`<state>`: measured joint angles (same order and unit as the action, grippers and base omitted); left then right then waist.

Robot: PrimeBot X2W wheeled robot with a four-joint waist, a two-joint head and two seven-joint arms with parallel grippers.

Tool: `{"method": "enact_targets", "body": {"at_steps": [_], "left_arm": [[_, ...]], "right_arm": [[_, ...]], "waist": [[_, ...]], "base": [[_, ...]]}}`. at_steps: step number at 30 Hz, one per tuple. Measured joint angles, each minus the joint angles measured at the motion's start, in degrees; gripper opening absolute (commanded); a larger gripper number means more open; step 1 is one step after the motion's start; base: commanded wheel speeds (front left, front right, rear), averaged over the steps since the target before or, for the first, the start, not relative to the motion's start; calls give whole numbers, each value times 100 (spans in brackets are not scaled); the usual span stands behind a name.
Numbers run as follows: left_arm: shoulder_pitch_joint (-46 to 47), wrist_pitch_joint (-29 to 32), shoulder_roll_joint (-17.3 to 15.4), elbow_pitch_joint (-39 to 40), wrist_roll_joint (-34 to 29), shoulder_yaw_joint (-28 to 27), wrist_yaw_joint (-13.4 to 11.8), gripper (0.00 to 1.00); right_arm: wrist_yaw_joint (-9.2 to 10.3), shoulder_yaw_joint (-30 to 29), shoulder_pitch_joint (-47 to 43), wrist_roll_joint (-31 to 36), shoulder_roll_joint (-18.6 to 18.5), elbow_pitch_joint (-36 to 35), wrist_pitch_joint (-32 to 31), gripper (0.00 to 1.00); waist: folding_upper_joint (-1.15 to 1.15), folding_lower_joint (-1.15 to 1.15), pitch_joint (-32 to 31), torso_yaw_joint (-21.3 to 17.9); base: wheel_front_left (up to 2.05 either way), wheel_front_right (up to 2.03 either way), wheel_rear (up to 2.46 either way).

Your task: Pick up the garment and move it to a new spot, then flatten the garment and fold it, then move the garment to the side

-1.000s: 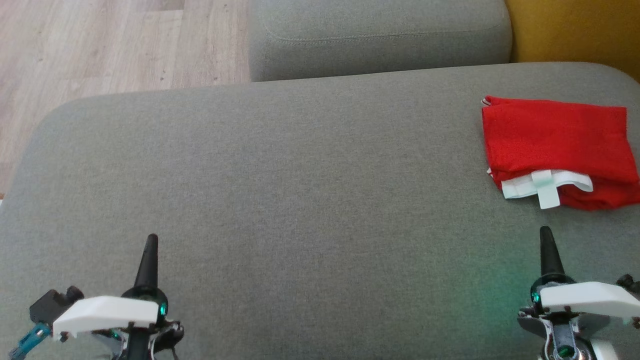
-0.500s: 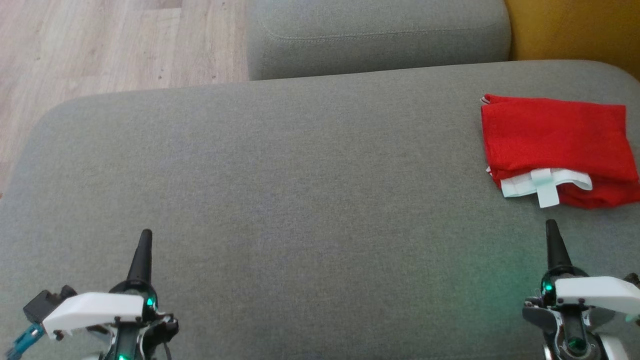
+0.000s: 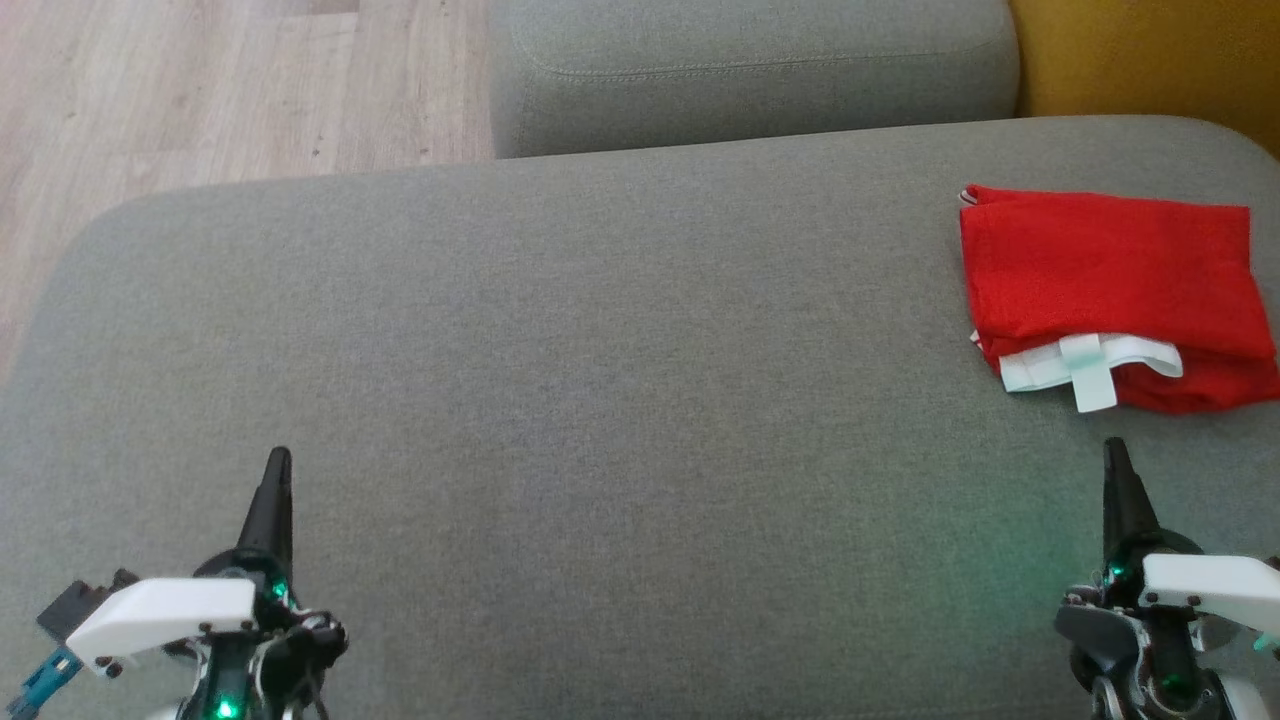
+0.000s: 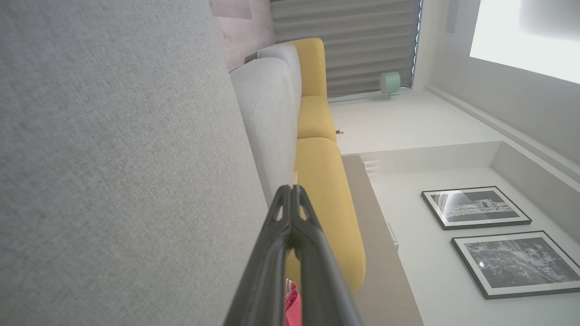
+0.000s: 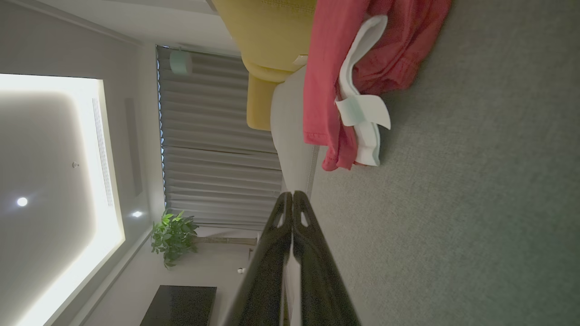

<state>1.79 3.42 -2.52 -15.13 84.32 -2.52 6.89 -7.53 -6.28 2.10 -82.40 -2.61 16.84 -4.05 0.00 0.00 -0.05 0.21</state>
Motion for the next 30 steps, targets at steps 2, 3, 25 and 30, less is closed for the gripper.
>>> {"method": "enact_targets", "body": {"at_steps": [2, 3, 25, 30], "left_arm": [[3, 21, 0, -4, 102, -11, 0, 0], [5, 51, 0, -7, 167, -18, 1, 0], [129, 212, 1, -41, 812, -157, 18, 0], [129, 213, 1, -41, 812, -160, 18, 0]], "right_arm": [[0, -9, 5, -135, 0, -3, -2, 0], [0, -16, 12, -200, 0, -3, -11, 0], [0, -142, 101, -936, 0, -48, -211, 0], [0, -142, 101, -936, 0, -49, -211, 0]], "waist": [[0, 0, 3, -3], [0, 0, 5, -5], [0, 0, 24, -21], [0, 0, 23, -21]], "base": [[0, 0, 0], [0, 0, 0], [0, 0, 0], [0, 0, 0]]}}
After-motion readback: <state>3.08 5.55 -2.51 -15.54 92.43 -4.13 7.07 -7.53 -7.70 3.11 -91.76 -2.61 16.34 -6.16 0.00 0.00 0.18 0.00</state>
